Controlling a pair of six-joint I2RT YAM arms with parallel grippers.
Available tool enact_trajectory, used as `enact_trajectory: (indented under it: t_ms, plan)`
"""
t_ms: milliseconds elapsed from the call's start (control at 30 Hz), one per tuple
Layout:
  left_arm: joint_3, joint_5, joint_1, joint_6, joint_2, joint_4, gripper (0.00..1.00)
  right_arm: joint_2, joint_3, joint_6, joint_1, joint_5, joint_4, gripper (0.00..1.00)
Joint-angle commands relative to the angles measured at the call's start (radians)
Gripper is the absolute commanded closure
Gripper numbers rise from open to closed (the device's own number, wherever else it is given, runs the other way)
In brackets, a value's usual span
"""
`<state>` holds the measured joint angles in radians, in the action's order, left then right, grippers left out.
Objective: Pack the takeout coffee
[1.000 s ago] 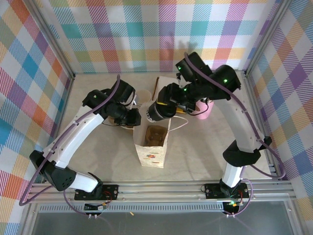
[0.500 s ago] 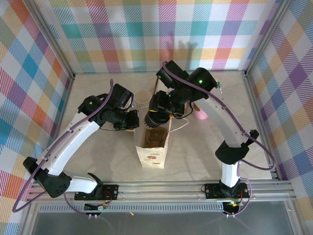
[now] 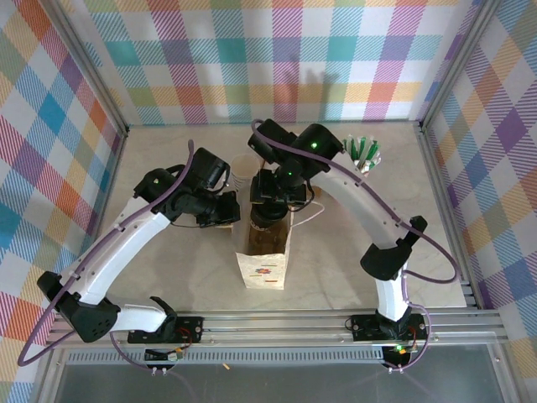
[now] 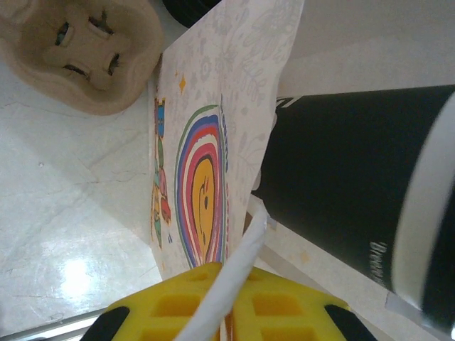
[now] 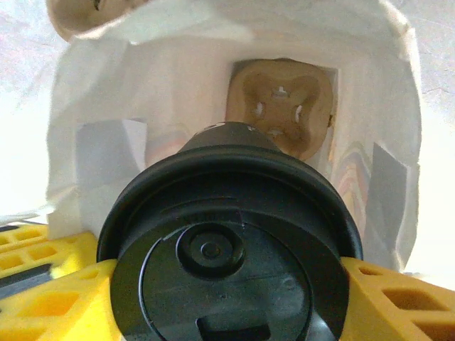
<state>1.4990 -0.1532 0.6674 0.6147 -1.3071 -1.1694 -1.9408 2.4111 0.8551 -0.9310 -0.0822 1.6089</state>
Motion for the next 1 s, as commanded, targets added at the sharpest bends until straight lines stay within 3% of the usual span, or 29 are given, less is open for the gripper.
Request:
enact_trajectory:
  t_ms: [0,433,633,967]
  plan:
    - [-0.024,-0.016,0.007,0.015,0.028,0.026,0.89,-0.012,-0.01,-0.039,-0.012,-0.028,0.177,0.67]
    - [-0.019,-0.049,0.006,-0.017,0.013,0.057,0.89,-0.055,-0.016,-0.07,-0.034,-0.045,0.176,0.68]
    - [-0.024,-0.028,0.006,-0.015,0.026,0.062,0.99,-0.057,-0.026,-0.035,-0.041,-0.054,0.177,0.68]
    - [-0.024,0.033,0.006,0.03,0.048,0.037,1.0,-0.074,-0.034,0.051,-0.062,-0.06,0.176,0.68]
